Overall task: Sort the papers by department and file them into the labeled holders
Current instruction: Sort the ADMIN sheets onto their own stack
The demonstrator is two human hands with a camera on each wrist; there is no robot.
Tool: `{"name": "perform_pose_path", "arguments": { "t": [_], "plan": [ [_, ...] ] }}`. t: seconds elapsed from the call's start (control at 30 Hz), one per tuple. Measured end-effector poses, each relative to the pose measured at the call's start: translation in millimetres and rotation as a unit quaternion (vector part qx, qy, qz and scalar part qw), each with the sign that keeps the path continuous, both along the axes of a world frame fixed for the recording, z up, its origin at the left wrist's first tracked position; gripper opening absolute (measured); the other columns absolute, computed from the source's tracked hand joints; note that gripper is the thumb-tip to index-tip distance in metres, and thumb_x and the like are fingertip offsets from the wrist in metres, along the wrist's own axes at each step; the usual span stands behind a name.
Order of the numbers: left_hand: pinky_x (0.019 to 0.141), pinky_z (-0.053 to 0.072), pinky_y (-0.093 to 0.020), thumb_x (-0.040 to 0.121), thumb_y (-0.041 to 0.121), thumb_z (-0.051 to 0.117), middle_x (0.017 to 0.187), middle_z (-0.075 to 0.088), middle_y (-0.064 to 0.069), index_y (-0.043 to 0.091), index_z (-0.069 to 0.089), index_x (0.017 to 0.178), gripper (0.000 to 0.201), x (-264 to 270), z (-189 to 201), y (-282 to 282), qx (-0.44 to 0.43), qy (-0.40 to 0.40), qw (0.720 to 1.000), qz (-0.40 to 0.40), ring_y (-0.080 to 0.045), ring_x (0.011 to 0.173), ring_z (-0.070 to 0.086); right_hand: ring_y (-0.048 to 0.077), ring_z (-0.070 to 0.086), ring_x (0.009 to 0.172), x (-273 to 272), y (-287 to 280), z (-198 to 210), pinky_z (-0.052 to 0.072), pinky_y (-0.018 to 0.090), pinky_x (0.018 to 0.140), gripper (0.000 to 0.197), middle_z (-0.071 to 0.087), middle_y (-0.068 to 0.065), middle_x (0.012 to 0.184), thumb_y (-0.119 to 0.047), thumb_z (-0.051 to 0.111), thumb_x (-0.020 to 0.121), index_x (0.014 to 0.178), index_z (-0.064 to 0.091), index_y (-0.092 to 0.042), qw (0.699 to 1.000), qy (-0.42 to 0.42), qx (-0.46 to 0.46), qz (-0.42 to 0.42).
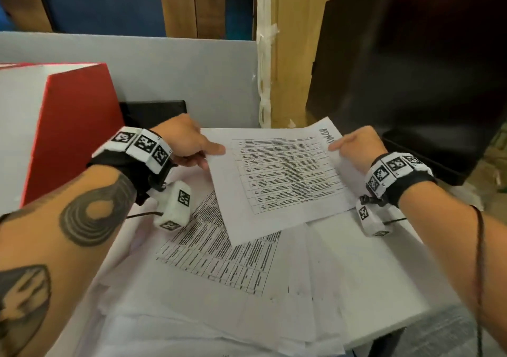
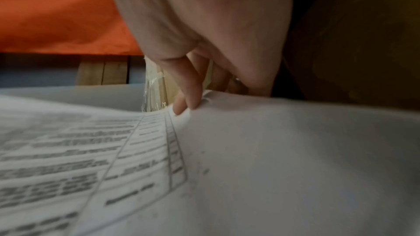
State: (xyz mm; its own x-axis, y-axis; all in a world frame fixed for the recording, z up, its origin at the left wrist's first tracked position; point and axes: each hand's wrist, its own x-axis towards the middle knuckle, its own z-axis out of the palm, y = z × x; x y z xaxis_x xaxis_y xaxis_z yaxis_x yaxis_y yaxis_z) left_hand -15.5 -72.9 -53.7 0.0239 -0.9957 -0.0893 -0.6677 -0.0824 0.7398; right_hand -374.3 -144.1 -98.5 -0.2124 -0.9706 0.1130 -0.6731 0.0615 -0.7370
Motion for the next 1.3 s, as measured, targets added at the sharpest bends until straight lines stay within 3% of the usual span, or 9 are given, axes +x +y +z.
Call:
{"name": "perform_pose_path", "arguments": {
  "t": [0.13,0.23,0.3,0.43,0.63,0.83,0.97,1.07,1.3],
  "plan": [
    [0.059,0.056,-0.03,0.088,0.018,0.081,0.066,0.073,-0.013,-0.005,0.074,0.101,0.027,-30,-12,-28,-0.031,0.029,0.998,0.04,-0.018,0.049,0.063,0.04,0.066,0.104,-3,-9,-1,0.053,0.044,0.086,0.029,0.069,0.021,0.109,-0.018,0.06,0.092,0.113,0.069,0.0,0.988,0.145,0.056,0.009],
    [0.043,0.054,-0.023,0.091,0.018,0.078,0.055,0.07,-0.005,-0.006,0.071,0.1,0.027,-50,-19,-43,-0.039,0.026,0.998,0.045,-0.012,0.039,0.062,0.033,0.064,0.1,2,1,1,0.053,0.039,0.082,0.024,0.066,0.014,0.106,-0.02,0.065,0.093,0.108,0.06,-0.002,0.975,0.203,0.091,0.016],
    [0.058,0.063,-0.031,0.091,0.024,0.078,0.064,0.075,-0.008,-0.005,0.071,0.101,0.031,-61,-23,-53,-0.033,0.018,0.999,0.036,-0.019,0.055,0.073,0.031,0.061,0.106,4,3,3,0.052,0.036,0.089,0.026,0.064,0.014,0.12,-0.027,0.067,0.093,0.106,0.064,-0.005,0.957,0.272,0.09,0.049],
    [0.086,0.063,-0.046,0.088,0.025,0.082,0.086,0.078,-0.018,-0.006,0.071,0.104,0.036,-74,-31,-68,-0.012,0.028,0.999,0.027,-0.033,0.087,0.078,0.028,0.036,0.147,14,10,6,0.031,0.035,0.118,0.057,0.037,0.009,0.162,-0.039,0.059,0.102,0.153,0.046,-0.017,0.91,0.355,0.153,0.152],
    [0.053,0.056,-0.027,0.093,0.032,0.075,0.071,0.076,-0.008,0.002,0.071,0.1,0.032,-76,-34,-68,0.017,-0.028,0.999,0.01,-0.016,0.045,0.062,0.026,0.035,0.149,17,10,5,0.031,0.036,0.119,0.074,0.033,0.005,0.164,-0.049,0.066,0.096,0.158,0.038,-0.021,0.895,0.35,0.215,0.176],
    [0.08,0.062,-0.035,0.096,0.014,0.072,0.088,0.077,-0.017,-0.007,0.066,0.114,0.028,-64,-30,-65,0.04,0.017,0.999,0.007,-0.021,0.061,0.065,0.028,0.046,0.139,15,10,8,0.039,0.039,0.114,0.063,0.046,0.008,0.155,-0.046,0.069,0.095,0.148,0.052,-0.016,0.904,0.339,0.211,0.156],
    [0.043,0.049,-0.016,0.089,0.005,0.074,0.045,0.064,0.005,-0.002,0.067,0.097,0.013,-68,-37,-71,-0.044,0.03,0.998,0.041,-0.003,0.039,0.062,0.026,0.041,0.144,12,11,9,0.034,0.037,0.116,0.072,0.038,0.005,0.16,-0.046,0.072,0.093,0.154,0.044,-0.021,0.914,0.314,0.209,0.15],
    [0.04,0.046,-0.014,0.086,0.006,0.075,0.059,0.068,-0.001,-0.001,0.07,0.096,0.014,-71,-40,-78,-0.06,0.021,0.996,0.067,-0.001,0.037,0.06,0.026,0.041,0.143,8,5,7,0.034,0.038,0.117,0.072,0.038,0.004,0.16,-0.048,0.074,0.09,0.152,0.046,-0.026,0.92,0.309,0.182,0.159],
    [0.081,0.064,-0.04,0.09,0.038,0.076,0.089,0.079,-0.01,0.006,0.074,0.099,0.033,-53,-34,-82,-0.043,-0.066,0.993,0.083,-0.027,0.086,0.077,0.025,0.035,0.148,9,1,3,0.03,0.039,0.119,0.071,0.035,0.002,0.162,-0.051,0.074,0.089,0.151,0.047,-0.03,0.892,0.35,0.219,0.183]
  ]
}}
